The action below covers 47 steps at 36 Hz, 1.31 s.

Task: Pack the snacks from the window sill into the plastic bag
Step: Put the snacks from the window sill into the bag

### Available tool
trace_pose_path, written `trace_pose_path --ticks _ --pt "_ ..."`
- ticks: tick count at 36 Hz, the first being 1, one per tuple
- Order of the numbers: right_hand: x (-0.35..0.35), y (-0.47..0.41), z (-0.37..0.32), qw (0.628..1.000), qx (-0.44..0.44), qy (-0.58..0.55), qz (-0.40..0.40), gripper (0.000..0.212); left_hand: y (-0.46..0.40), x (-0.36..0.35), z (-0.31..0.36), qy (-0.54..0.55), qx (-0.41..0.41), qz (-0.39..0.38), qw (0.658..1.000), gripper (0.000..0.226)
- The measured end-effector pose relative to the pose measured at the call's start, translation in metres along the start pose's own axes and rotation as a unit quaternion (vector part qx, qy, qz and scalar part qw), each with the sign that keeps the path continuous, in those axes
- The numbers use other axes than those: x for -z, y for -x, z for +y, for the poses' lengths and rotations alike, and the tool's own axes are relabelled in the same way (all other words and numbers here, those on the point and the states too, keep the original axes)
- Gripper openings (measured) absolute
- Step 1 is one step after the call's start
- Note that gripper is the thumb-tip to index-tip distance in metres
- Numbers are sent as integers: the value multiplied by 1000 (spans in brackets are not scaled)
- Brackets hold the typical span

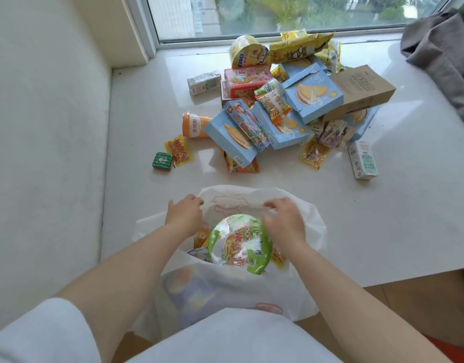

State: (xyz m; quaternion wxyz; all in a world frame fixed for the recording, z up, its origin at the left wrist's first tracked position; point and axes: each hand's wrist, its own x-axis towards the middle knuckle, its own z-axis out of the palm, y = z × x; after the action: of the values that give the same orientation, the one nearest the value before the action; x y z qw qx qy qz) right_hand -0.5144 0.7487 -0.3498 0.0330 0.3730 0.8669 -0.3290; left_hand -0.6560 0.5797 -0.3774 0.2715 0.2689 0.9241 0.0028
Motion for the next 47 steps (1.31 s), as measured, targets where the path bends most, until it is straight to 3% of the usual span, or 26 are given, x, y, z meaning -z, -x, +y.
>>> trace_pose_path --ticks 3,6,8,10,12,14,18,24,29,33,35,40,43,47 --pt "5 -19 32 981 -94 162 59 65 0 0 -2 62 -16 28 998 45" --pt "10 -27 58 958 -169 232 24 82 0 -1 -3 87 -22 42 995 50" --pt "13 -33 70 953 -212 216 -13 74 1 -1 -1 126 -17 53 990 50" --pt "16 -39 78 960 -236 150 -24 38 1 2 1 157 -17 68 985 48" --pt "22 -42 78 968 -242 63 23 22 -1 9 3 172 -22 86 981 48" --pt "32 -48 71 972 -208 3 109 25 -5 20 7 198 -30 127 971 48" --pt "57 -59 48 964 -139 -10 228 22 -13 45 18 241 -31 240 940 43" --pt "62 -74 45 965 -125 -18 229 21 -32 55 29 236 20 215 947 48" --pt "78 -106 26 951 -117 -79 274 23 -49 67 35 242 38 233 941 49" --pt "79 -133 24 978 -164 -16 131 30 -71 70 30 172 76 95 977 46" --pt "72 -141 26 982 -177 30 56 31 -82 71 30 164 114 59 978 39" --pt "56 -158 13 992 -52 58 98 34 -114 87 46 243 141 154 947 31" --pt "48 -175 -5 992 28 64 108 31 -136 101 58 322 146 212 911 53" --pt "34 -202 -32 990 114 71 34 32 -170 103 63 416 205 193 865 87"
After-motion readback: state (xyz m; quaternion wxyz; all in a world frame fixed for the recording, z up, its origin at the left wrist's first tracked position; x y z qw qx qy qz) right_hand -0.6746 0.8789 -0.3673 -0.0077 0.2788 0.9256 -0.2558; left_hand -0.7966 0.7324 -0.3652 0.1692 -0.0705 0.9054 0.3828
